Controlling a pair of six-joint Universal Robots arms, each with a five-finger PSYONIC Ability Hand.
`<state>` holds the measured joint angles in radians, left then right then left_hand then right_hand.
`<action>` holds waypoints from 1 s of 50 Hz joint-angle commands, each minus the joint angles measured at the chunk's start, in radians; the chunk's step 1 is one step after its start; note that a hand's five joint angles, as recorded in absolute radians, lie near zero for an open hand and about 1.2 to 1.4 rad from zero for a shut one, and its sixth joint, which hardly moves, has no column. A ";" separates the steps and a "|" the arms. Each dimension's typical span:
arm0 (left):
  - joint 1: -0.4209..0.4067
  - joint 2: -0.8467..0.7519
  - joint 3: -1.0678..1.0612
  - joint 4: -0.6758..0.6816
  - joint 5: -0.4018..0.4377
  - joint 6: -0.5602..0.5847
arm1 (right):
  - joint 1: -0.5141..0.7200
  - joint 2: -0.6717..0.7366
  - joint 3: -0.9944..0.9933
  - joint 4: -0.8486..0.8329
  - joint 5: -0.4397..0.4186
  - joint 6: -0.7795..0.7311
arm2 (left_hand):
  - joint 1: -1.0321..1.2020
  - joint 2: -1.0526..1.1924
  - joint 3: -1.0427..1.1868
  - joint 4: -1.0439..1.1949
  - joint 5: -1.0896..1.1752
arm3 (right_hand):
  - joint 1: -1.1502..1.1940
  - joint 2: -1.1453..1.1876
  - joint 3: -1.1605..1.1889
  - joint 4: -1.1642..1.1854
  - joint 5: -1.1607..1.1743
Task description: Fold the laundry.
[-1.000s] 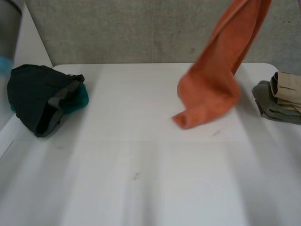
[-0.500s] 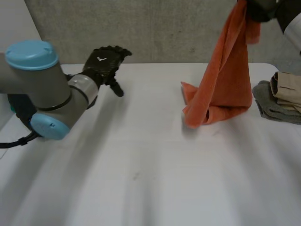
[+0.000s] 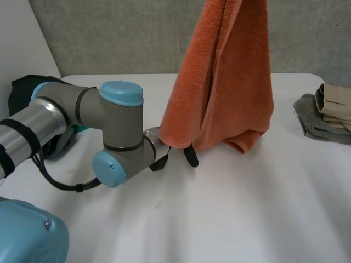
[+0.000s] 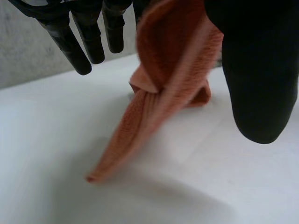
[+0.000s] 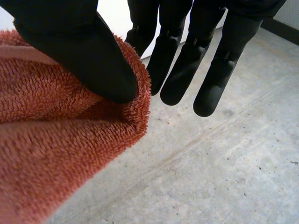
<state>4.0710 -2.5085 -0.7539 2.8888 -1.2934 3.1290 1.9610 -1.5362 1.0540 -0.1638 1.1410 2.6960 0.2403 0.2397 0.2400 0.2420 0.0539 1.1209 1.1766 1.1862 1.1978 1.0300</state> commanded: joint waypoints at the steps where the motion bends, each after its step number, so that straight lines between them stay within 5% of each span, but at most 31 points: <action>1: 0.051 0.069 -0.091 0.065 -0.041 -0.076 | 0.012 0.002 -0.003 0.026 0.011 -0.004 | 0.064 0.065 0.064 0.062 0.076 | 0.275 0.220 0.210 0.198 0.192; 11: -0.004 0.028 -0.070 0.101 -0.023 -0.139 | 0.107 -0.008 -0.012 0.030 0.069 -0.007 | 0.102 0.103 0.103 0.101 0.114 | 0.275 0.220 0.210 0.198 0.192; 26: -0.049 0.028 -0.108 -0.023 0.011 -0.283 | 0.099 0.025 -0.002 0.055 0.120 -0.119 | 0.155 0.156 0.155 0.153 0.167 | 0.275 0.220 0.210 0.198 0.192; 39: 0.071 0.181 -0.341 -0.013 -0.069 -0.231 | 0.091 0.025 0.017 0.050 0.132 -0.123 | 0.155 0.156 0.156 0.154 0.167 | 0.275 0.220 0.210 0.198 0.192; 50: -0.007 0.220 -0.453 0.010 -0.106 -0.265 | 0.128 0.019 -0.012 0.061 0.181 -0.127 | 0.102 0.103 0.103 0.101 0.114 | 0.275 0.220 0.210 0.198 0.192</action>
<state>4.1251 -2.2920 -1.1795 2.8869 -1.3757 2.8966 2.0664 -1.5148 1.0624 -0.1116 1.2950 2.5714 0.3250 0.3296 0.3303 0.3320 0.1569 1.1209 1.1766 1.1862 1.1979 1.0300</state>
